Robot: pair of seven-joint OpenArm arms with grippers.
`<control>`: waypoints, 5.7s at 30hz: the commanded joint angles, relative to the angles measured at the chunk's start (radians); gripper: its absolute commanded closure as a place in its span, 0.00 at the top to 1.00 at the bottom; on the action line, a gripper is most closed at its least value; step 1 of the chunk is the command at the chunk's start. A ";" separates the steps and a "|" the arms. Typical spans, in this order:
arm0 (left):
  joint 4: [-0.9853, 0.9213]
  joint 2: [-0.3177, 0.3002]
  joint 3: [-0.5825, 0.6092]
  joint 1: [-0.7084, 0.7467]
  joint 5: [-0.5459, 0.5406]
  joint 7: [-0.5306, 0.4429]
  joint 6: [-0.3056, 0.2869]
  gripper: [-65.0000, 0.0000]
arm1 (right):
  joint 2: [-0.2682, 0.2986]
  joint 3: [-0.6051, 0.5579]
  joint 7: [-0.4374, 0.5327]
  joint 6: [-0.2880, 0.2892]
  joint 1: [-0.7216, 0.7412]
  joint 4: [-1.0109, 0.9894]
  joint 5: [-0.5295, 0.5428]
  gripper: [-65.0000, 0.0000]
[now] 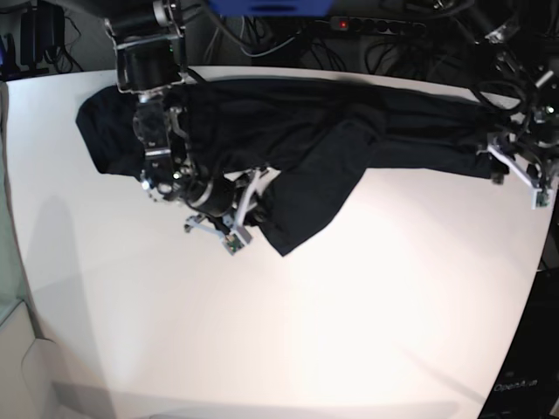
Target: Fold the T-shirt properly
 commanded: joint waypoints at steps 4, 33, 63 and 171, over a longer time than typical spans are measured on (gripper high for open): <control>0.028 -0.014 0.106 -0.060 -0.009 -0.013 -0.003 0.61 | 0.008 0.019 0.021 0.002 -0.022 0.124 0.013 0.33; -0.190 0.284 0.990 -0.182 0.240 0.001 -0.003 0.61 | 0.115 0.329 -0.175 0.002 -0.361 0.679 0.013 0.50; -0.442 0.284 1.036 -0.219 0.124 -0.177 0.303 0.60 | 0.104 0.331 -0.175 0.003 -0.369 0.679 0.013 0.50; 0.131 0.166 -0.095 0.200 -0.011 -0.144 -0.003 0.00 | 0.100 0.335 -0.166 0.067 -0.406 0.672 0.013 0.49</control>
